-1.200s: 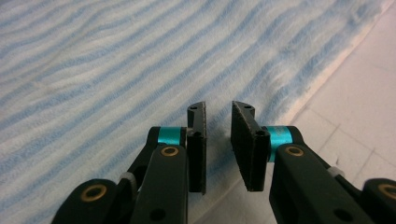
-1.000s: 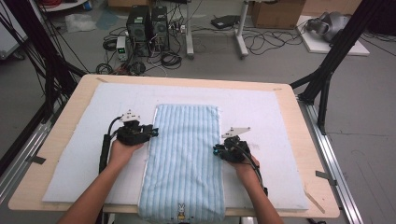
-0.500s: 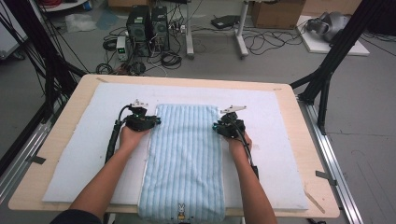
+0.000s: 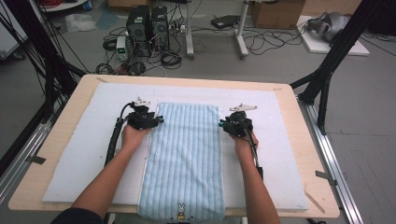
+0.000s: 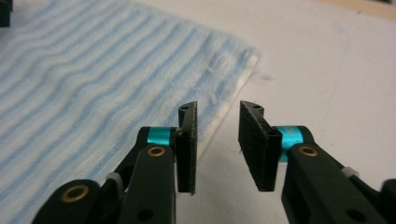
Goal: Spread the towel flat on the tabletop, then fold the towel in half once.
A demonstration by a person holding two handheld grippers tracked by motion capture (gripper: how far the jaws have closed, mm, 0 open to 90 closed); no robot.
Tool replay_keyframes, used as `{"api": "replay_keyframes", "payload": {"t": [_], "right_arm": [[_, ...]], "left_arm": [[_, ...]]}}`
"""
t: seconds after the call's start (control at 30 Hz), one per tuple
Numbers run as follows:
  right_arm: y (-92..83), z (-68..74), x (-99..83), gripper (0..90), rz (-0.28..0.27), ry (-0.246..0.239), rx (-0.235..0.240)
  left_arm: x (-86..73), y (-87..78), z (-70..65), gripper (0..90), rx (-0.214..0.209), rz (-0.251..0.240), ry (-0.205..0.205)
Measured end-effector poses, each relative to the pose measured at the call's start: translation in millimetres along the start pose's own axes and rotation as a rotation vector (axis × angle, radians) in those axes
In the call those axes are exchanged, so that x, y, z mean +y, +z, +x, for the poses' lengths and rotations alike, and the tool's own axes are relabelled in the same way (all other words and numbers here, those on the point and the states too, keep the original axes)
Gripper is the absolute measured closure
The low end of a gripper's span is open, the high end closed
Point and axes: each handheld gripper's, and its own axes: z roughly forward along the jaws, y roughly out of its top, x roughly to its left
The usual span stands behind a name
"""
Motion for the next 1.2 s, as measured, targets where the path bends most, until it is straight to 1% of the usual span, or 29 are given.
{"api": "replay_keyframes", "payload": {"t": [0.03, 0.07, 0.1, 0.13, 0.2, 0.23, 0.27, 0.33, 0.4, 0.43, 0.5, 0.53, 0.6, 0.67, 0.73, 0.77, 0.87, 1.0, 1.03, 1.07, 1.1, 1.13, 1.2], "right_arm": [[-5.0, -1.5, 0.3, 62.9, -0.009, -0.002, 0.000], [-9.7, -3.4, 0.3, 61.0, -0.020, -0.007, 0.001], [-14.3, -4.3, 0.0, 58.1, -0.028, -0.002, 0.005], [-18.9, -5.4, -0.6, 55.3, -0.033, -0.010, 0.008], [-27.7, -7.0, -2.8, 50.1, -0.046, -0.018, 0.012], [-32.6, -7.9, -4.6, 46.5, -0.054, -0.019, 0.012], [-36.4, -9.0, -6.3, 43.2, -0.056, -0.023, 0.010], [-43.3, -11.6, -10.0, 35.3, -0.066, -0.014, 0.002], [-48.4, -15.1, -11.8, 27.7, -0.065, -0.004, 0.014], [-52.6, -16.5, -12.6, 24.5, -0.074, 0.001, 0.016], [-59.7, -16.5, -13.9, 20.5, -0.100, -0.002, 0.012], [-63.2, -16.9, -14.9, 19.6, -0.115, -0.011, 0.017], [-68.6, -16.8, -17.4, 15.3, -0.129, -0.019, 0.024], [-71.8, -17.0, -20.0, 11.9, -0.138, -0.018, 0.021], [-72.1, -18.4, -21.7, 11.9, -0.142, -0.015, 0.030], [-71.5, -18.8, -22.5, 11.8, -0.144, -0.012, 0.033], [-69.5, -18.4, -23.1, 11.8, -0.133, -0.006, 0.037], [-69.6, -18.0, -22.9, 11.8, -0.133, -0.007, 0.049], [-69.4, -18.3, -22.9, 11.8, -0.134, -0.015, 0.051], [-69.4, -18.3, -22.9, 11.7, -0.132, -0.014, 0.050], [-68.6, -18.9, -22.9, 11.7, -0.133, -0.007, 0.051], [-68.1, -19.3, -22.9, 11.7, -0.135, -0.007, 0.052], [-67.5, -18.4, -23.0, 11.7, -0.127, -0.003, 0.051]], "left_arm": [[0.2, -2.9, -0.2, 45.3, -0.015, -0.009, -0.006], [-0.7, -6.2, -0.5, 42.2, -0.038, -0.033, -0.009], [-1.4, -9.8, -1.5, 40.2, -0.047, -0.054, 0.000], [-2.1, -12.9, -2.9, 36.3, -0.051, -0.071, 0.005], [-3.9, -19.3, -5.7, 27.5, -0.059, -0.096, 0.002], [-4.3, -21.9, -6.4, 20.8, -0.061, -0.097, 0.005], [-4.6, -24.5, -6.7, 17.4, -0.077, -0.104, 0.004], [-6.0, -29.9, -8.2, 17.6, -0.091, -0.134, 0.011], [-8.3, -36.7, -9.2, 17.6, -0.120, -0.153, 0.023], [-9.3, -39.1, -9.3, 17.6, -0.123, -0.161, 0.030], [-12.1, -45.0, -9.2, 17.8, -0.135, -0.175, 0.037], [-12.7, -47.7, -8.8, 17.9, -0.140, -0.170, 0.037], [-14.6, -52.7, -9.0, 17.9, -0.140, -0.191, 0.037], [-15.4, -56.1, -9.0, 18.2, -0.142, -0.197, 0.032], [-15.1, -58.3, -8.4, 18.4, -0.140, -0.201, 0.037], [-15.1, -58.7, -8.4, 18.4, -0.143, -0.205, 0.030], [-14.3, -59.8, -7.2, 18.4, -0.131, -0.205, 0.026], [-12.5, -59.2, -5.5, 18.0, -0.127, -0.194, 0.004], [-11.2, -58.4, -4.4, 18.0, -0.130, -0.190, 0.002], [-9.5, -56.8, -2.7, 18.0, -0.125, -0.199, -0.008], [-7.8, -55.7, -0.9, 18.0, -0.123, -0.191, -0.015], [-5.1, -53.0, 1.5, 18.1, -0.111, -0.186, -0.028], [-1.6, -49.5, 4.9, 18.3, -0.102, -0.177, -0.043]]}}
